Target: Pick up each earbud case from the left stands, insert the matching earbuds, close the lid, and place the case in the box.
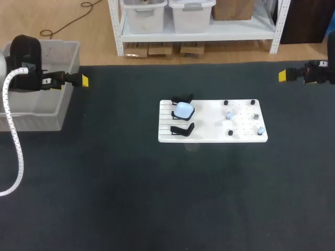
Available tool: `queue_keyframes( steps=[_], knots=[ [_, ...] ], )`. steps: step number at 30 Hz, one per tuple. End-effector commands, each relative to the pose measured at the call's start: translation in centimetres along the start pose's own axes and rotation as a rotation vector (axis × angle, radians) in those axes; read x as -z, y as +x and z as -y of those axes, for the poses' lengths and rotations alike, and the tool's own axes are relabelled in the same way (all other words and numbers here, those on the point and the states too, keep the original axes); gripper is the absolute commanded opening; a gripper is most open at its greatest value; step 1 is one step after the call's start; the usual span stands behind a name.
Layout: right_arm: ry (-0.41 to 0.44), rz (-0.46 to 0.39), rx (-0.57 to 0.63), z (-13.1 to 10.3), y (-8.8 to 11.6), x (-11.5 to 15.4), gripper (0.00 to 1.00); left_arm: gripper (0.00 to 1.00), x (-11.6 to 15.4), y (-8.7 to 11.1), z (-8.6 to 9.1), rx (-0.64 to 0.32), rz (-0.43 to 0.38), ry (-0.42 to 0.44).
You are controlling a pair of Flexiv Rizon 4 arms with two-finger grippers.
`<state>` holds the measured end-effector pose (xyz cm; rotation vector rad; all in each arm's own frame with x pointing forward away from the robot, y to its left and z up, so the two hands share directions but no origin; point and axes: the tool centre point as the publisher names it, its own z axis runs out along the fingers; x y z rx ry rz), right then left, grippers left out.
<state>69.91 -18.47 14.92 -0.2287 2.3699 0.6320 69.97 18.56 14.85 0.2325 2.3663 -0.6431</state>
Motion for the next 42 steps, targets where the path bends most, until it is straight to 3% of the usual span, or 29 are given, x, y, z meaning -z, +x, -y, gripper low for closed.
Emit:
queue_keyframes(
  steps=[1,16,26,35,42],
  knots=[
    [0.001,-0.001,0.0,0.0,0.0,0.0,1.0,1.0,0.0,-0.1,0.1,0.001,-0.005,-0.006],
    [0.001,-0.001,0.0,0.0,0.0,0.0,1.0,1.0,0.0,-0.1,0.1,0.001,-0.005,-0.006],
    [0.001,-0.001,0.0,0.0,0.0,0.0,1.0,1.0,0.3,-1.4,1.0,-0.081,0.02,0.11],
    [0.001,-0.001,0.0,0.0,0.0,0.0,1.0,1.0,0.7,-3.1,2.2,-0.269,0.027,0.204],
    [0.001,-0.001,0.0,0.0,0.0,0.0,1.0,1.0,0.6,-4.4,3.6,-0.522,0.044,0.222]
  ],
)
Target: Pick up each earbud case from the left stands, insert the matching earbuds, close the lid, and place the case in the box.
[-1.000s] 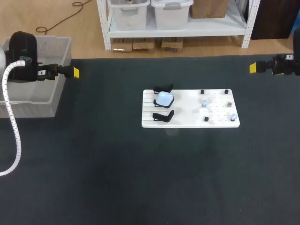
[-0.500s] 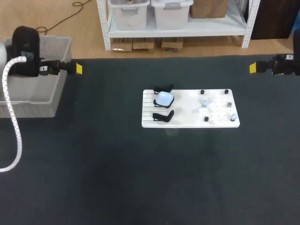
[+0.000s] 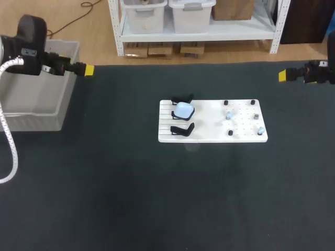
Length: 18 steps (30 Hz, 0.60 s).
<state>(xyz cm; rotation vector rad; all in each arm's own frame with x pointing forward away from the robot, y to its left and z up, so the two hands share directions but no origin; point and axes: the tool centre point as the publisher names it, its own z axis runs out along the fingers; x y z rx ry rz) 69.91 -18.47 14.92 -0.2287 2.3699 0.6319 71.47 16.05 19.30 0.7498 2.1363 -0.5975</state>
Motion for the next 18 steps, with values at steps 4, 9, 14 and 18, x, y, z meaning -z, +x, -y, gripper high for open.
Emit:
queue_keyframes(
  steps=[4,9,14,18],
  knots=[
    [0.001,-0.001,0.0,0.0,0.0,0.0,1.0,1.0,-0.5,-1.4,0.6,-0.184,0.005,0.158],
    [0.001,-0.001,0.0,0.0,0.0,0.0,1.0,1.0,-1.4,-2.3,1.6,-0.319,0.001,0.225],
    [0.001,-0.001,0.0,0.0,0.0,0.0,1.0,1.0,-2.7,-2.8,2.1,-0.422,0.004,0.315],
    [0.001,-0.001,0.0,0.0,0.0,0.0,1.0,1.0,-3.6,-3.0,2.3,-0.484,0.006,0.392]
  ],
)
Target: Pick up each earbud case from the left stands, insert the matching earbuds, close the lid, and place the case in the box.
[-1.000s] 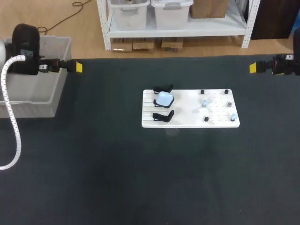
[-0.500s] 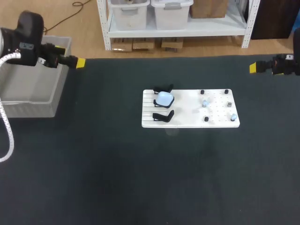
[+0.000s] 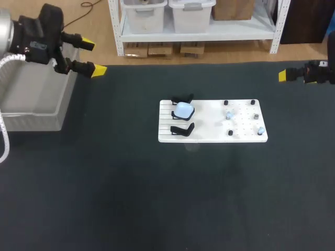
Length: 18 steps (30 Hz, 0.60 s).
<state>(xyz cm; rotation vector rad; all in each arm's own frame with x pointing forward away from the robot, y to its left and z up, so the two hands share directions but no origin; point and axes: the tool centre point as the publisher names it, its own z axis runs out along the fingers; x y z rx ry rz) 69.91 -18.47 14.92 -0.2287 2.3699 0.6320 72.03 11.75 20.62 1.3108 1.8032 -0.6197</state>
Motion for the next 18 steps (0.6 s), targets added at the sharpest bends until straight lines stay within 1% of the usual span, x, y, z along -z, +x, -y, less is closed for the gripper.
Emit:
queue_keyframes(
  steps=[1,6,11,12,18],
  knots=[
    [0.001,-0.001,0.0,0.0,0.0,0.0,1.0,1.0,-1.5,0.1,-1.0,-0.036,0.018,0.166],
    [0.001,-0.001,0.0,0.0,0.0,0.0,1.0,1.0,-2.8,0.5,-0.9,-0.061,0.031,0.238],
    [0.001,-0.001,0.0,0.0,0.0,0.0,1.0,1.0,-4.1,0.7,-0.5,-0.093,0.044,0.294],
    [0.001,-0.001,0.0,0.0,0.0,0.0,1.0,1.0,-4.4,0.8,-0.4,-0.107,0.05,0.317],
    [0.001,-0.001,0.0,0.0,0.0,0.0,1.0,1.0,-6.5,1.6,0.1,-0.086,0.045,0.348]
  ],
)
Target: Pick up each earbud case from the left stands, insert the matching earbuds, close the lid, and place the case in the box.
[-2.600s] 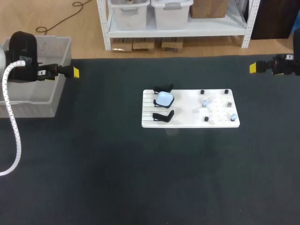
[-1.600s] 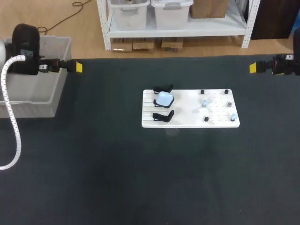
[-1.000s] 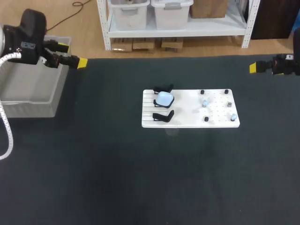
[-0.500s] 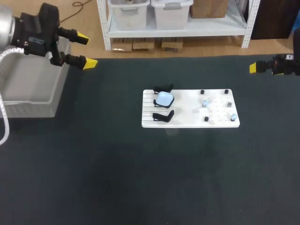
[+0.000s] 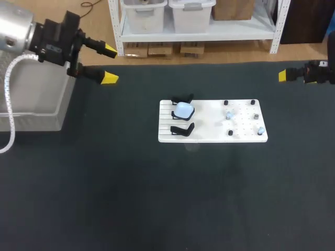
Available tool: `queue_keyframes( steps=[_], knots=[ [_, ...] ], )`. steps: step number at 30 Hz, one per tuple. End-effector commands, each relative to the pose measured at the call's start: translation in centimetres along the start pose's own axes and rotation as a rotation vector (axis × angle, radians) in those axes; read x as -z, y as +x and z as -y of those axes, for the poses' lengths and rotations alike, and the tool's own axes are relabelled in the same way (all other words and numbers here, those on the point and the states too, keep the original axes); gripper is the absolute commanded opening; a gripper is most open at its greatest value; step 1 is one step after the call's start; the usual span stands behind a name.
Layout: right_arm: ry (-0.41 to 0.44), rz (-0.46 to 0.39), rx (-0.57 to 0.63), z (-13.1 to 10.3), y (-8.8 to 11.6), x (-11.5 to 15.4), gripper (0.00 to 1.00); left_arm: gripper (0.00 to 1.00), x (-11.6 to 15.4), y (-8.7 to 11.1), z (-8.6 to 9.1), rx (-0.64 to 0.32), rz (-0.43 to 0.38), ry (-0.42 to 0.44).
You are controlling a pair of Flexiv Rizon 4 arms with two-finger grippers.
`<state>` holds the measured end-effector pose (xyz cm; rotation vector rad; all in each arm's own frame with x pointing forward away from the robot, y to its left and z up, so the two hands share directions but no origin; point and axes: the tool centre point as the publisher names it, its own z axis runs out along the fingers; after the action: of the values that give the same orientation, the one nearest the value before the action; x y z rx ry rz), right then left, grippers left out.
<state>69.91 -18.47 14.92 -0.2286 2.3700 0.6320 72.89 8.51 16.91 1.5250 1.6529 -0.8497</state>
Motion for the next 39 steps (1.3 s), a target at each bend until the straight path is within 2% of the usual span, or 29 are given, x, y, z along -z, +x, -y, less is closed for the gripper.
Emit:
queue_keyframes(
  steps=[1,11,21,39],
  knots=[
    [0.001,-0.001,0.0,0.0,0.0,0.0,1.0,1.0,-1.9,0.7,-0.8,0.011,-0.003,0.096],
    [0.001,-0.001,0.0,0.0,0.0,0.0,1.0,1.0,-5.6,2.1,-0.3,0.016,-0.005,0.147],
    [0.001,-0.001,0.0,0.0,0.0,0.0,1.0,1.0,-8.8,2.9,1.4,0.002,0.019,0.208],
    [0.001,-0.001,0.0,0.0,0.0,0.0,1.0,1.0,-13.0,4.2,2.8,-0.041,0.031,0.253]
  ],
)
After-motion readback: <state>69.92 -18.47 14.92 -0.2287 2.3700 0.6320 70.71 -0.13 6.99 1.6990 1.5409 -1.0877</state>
